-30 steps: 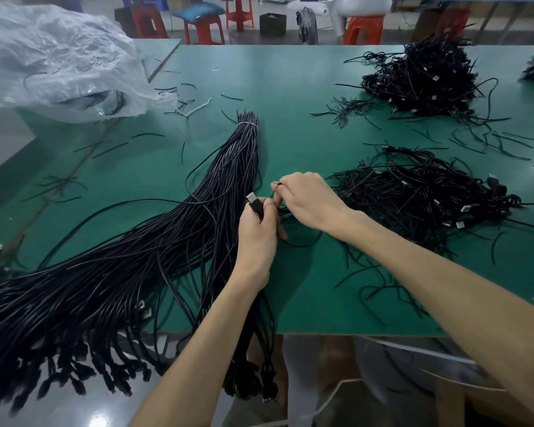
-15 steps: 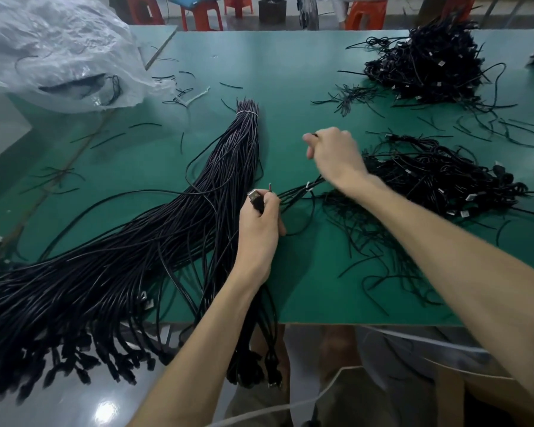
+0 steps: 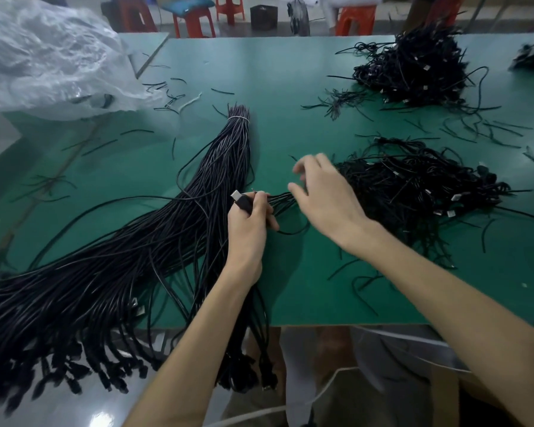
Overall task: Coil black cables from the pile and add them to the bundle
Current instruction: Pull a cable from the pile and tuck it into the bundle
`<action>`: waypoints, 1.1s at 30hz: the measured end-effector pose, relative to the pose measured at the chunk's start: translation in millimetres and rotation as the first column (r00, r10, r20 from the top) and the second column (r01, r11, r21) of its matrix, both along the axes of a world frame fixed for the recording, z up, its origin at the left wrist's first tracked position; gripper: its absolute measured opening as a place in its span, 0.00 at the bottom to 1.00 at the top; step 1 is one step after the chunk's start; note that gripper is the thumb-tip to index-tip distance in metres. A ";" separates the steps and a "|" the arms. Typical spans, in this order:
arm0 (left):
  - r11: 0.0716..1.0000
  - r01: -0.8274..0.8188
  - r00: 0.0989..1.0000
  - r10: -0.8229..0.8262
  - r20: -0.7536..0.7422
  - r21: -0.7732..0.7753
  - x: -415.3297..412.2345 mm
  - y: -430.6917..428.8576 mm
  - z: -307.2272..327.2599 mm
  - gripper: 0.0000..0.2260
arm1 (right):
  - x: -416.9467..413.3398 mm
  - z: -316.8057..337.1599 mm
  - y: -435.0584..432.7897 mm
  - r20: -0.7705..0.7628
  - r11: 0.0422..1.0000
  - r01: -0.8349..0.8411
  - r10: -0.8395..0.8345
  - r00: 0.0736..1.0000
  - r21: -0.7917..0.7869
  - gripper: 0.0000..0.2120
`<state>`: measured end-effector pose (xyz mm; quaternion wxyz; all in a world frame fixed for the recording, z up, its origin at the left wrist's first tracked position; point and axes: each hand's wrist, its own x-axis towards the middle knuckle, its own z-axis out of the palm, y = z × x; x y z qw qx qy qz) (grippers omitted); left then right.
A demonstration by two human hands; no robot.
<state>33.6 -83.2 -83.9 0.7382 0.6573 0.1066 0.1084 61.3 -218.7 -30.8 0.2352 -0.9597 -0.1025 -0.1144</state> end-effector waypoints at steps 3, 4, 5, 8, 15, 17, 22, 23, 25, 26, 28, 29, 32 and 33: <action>1.000 0.002 1.000 -0.002 0.002 -0.011 0.5 0.5 -1.9 0.11 | -6.7 -11.8 0.7 -0.079 0.973 0.069 -0.089 0.993 -0.220 0.17; 1.000 0.009 1.000 -0.009 0.004 -0.022 0.6 0.8 -2.1 0.11 | -5.6 -15.0 1.3 -0.099 0.963 0.089 -0.118 0.988 -0.256 0.18; 0.999 0.017 1.000 -0.017 0.007 -0.032 0.4 1.3 -2.0 0.10 | -4.2 -17.5 2.2 -0.107 0.957 0.103 -0.136 0.985 -0.270 0.18; 0.998 0.044 0.999 -0.043 0.022 -0.043 -1.4 -0.3 0.4 0.08 | 1.6 -22.7 4.2 -0.057 0.927 0.152 -0.182 0.982 -0.344 0.17; 0.941 0.123 0.986 -0.151 0.065 0.316 -7.1 -5.6 0.8 0.10 | 9.5 -15.9 3.8 -0.178 0.967 0.133 -0.173 0.969 -0.218 0.08; 0.847 0.133 0.975 -0.205 0.087 0.514 -9.9 -11.9 0.4 0.12 | 9.2 -14.1 3.0 -0.233 0.980 0.115 -0.152 0.961 -0.164 0.08; 0.817 0.154 0.969 -0.235 0.076 0.556 -9.4 -21.9 -5.0 0.16 | 3.0 -8.2 -3.9 -0.316 0.988 0.133 -0.150 0.937 -0.076 0.10; 0.825 0.162 0.969 -0.236 0.069 0.541 -8.2 -20.6 -5.6 0.17 | 2.1 -5.8 -3.7 -0.327 0.989 0.132 -0.146 0.934 -0.063 0.09; 0.837 0.192 0.966 -0.252 0.050 0.513 -7.8 -18.6 -5.2 0.18 | 1.6 -0.9 -3.0 -0.373 0.991 0.134 -0.124 0.919 -0.001 0.07; 0.849 0.206 0.965 -0.260 0.046 0.486 -8.1 -18.1 -4.9 0.18 | 1.6 1.1 -2.7 -0.414 0.989 0.136 -0.098 0.905 0.063 0.08; 0.896 0.210 0.968 -0.248 0.050 0.391 -8.4 -18.4 -4.4 0.17 | -0.6 3.8 -2.3 -0.498 0.964 0.142 -0.012 0.867 0.225 0.13; 0.922 0.194 0.973 -0.224 0.053 0.336 -7.7 -18.9 -3.8 0.17 | -3.3 4.5 -2.3 -0.532 0.939 0.149 0.042 0.846 0.311 0.14; 0.979 0.130 0.989 -0.139 0.049 0.160 -4.3 -19.6 0.5 0.15 | -14.1 6.1 -4.2 -0.605 0.834 0.175 0.218 0.766 0.523 0.10; 0.987 0.121 0.991 -0.126 0.048 0.105 -3.8 -19.3 1.8 0.15 | -17.9 7.5 -6.1 -0.617 0.818 0.168 0.263 0.742 0.550 0.10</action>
